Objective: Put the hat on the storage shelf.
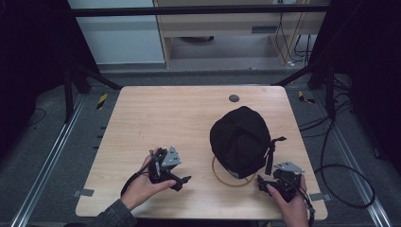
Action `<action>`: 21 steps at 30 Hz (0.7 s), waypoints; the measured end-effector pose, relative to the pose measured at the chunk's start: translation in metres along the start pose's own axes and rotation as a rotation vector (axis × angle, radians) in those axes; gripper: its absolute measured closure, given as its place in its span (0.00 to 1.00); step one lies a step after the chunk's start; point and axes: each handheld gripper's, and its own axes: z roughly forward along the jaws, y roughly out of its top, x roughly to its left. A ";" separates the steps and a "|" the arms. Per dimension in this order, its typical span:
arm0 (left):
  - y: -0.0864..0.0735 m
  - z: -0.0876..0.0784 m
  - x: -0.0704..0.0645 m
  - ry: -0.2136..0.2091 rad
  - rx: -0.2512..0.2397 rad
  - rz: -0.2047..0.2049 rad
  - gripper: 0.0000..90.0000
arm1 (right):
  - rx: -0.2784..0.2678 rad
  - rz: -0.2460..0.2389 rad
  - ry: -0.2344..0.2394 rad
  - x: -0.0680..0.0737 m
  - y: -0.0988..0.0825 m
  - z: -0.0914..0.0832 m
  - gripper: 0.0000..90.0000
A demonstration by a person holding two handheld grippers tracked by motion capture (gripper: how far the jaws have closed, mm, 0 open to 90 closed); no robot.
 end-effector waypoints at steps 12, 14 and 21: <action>-0.023 -0.002 0.011 0.030 0.018 -0.045 0.04 | 0.000 -0.003 -0.001 0.000 0.000 0.000 0.00; -0.030 -0.001 0.015 0.034 0.028 -0.057 0.04 | 0.000 0.001 0.000 0.000 0.000 0.000 0.00; -0.048 -0.005 0.026 0.062 0.044 -0.093 0.04 | 0.000 0.000 0.000 0.000 0.000 0.000 0.00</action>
